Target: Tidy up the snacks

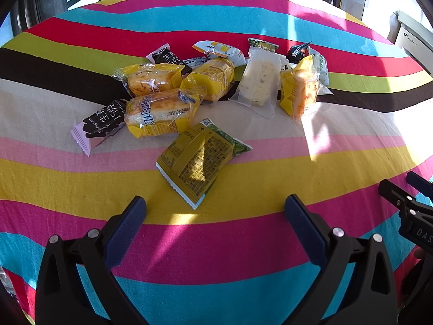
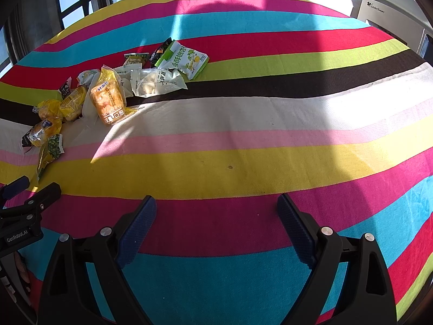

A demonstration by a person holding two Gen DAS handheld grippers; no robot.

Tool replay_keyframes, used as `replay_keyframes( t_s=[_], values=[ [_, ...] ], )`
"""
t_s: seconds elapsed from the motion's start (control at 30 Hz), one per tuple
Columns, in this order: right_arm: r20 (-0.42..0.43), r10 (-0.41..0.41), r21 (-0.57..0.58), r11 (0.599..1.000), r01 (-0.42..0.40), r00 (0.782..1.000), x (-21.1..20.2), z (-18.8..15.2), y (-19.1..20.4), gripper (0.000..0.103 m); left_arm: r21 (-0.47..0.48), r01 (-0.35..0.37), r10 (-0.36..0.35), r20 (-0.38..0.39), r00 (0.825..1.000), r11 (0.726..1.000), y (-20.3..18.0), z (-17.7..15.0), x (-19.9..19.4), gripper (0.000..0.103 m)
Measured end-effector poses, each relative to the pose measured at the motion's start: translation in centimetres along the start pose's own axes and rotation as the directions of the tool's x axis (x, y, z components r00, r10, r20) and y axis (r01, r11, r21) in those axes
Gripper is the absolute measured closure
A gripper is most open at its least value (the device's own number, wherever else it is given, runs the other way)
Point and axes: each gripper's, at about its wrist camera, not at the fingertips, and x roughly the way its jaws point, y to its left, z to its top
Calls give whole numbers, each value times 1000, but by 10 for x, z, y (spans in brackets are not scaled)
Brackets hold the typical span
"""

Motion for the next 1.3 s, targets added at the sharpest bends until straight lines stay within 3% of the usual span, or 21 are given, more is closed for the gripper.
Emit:
replay_keyframes(
  t_s=[0.23,0.33,0.53,0.7,0.83,1.0,1.07,1.1,1.17,1.2,1.3],
  values=[
    [0,0,0,1000,0,1000,0,0,0,16,12,13,-13,-7,1000,1000,2,-1,-1,1],
    [0,0,0,1000,0,1000,0,0,0,16,55,66,-64,-24,998,996,4,-3,-8,1],
    [0,-2,-1,1000,2,1000,0,0,0,16,70,87,-93,94,991,994,53,6,-40,1],
    [0,-1,-1,1000,1,1000,0,0,1,16,133,18,-30,83,996,991,105,34,-16,1],
    [0,-1,-1,1000,1,1000,0,1,1,16,257,67,-74,21,997,964,114,51,9,1],
    [0,-2,-1,1000,2,1000,0,1,1,16,268,106,-109,-5,994,958,119,68,30,2],
    [0,-2,-1,1000,2,1000,0,1,1,16,281,165,-160,-40,986,945,118,69,37,16],
    [0,-2,-1,1000,2,1000,0,1,1,16,288,207,-194,-71,978,935,116,67,41,37],
    [0,-2,-1,1000,2,1000,0,0,1,16,284,229,-222,-57,973,931,115,63,35,63],
    [0,-2,-1,1000,2,1000,0,0,1,16,276,228,-221,-56,974,934,116,61,31,81],
    [0,-2,-1,1000,2,1000,0,1,1,16,239,331,-333,-35,942,913,114,46,6,82]
  ],
)
